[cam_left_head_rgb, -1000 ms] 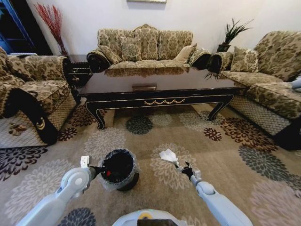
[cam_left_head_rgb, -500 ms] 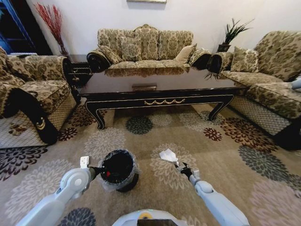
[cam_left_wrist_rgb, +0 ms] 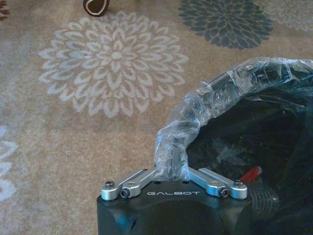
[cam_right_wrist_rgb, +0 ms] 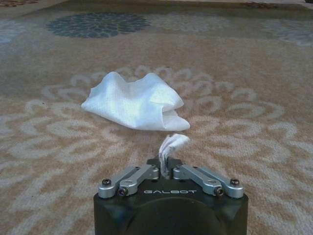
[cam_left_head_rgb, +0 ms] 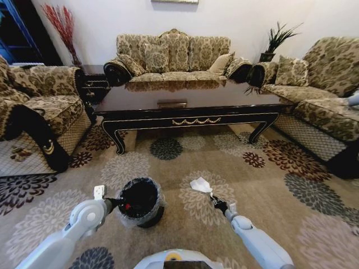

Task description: Move to the front of the table and pick up the trash from the floor, then place it into the trash bin.

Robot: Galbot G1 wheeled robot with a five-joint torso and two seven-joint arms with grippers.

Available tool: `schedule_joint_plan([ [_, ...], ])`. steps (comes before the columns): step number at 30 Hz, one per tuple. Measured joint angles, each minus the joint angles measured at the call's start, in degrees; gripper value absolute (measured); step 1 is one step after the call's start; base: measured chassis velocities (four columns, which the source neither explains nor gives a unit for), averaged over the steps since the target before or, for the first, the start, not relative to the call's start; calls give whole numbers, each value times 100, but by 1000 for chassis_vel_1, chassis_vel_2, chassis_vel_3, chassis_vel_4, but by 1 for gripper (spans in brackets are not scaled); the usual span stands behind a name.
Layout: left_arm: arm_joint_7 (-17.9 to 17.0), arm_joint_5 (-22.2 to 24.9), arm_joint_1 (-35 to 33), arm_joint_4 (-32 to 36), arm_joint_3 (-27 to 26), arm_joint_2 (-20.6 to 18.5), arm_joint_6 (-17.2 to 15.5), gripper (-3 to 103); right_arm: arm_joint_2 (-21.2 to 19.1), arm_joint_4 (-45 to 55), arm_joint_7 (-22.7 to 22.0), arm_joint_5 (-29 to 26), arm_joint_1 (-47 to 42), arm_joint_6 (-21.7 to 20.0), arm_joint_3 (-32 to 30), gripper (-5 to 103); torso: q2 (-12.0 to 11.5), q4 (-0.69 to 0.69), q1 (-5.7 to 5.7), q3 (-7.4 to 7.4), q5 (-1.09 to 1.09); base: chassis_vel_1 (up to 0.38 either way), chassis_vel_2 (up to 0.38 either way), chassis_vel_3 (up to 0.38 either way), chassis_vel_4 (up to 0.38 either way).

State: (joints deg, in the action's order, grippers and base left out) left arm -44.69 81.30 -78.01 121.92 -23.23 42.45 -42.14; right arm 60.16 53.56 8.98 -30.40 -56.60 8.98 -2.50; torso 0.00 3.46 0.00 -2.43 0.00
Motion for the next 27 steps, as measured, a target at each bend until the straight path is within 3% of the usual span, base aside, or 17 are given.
schedule_joint_plan([
  [4,-1,-10,-5,5,18,21,0,0,-11,40,-3,4,-25,-2,-33,1,0,0,0,0,0,0,0,0,0],
  [18,-9,-123,56,50,247,77,0,0,-318,831,-73,-119,-430,-76,-371,0,0,0,0,0,1,0,0,0,0],
  [27,-144,-10,552,-36,766,146,0,0,-658,2046,-300,-300,-994,-120,-633,0,0,1,0,0,0,0,0,0,0],
])
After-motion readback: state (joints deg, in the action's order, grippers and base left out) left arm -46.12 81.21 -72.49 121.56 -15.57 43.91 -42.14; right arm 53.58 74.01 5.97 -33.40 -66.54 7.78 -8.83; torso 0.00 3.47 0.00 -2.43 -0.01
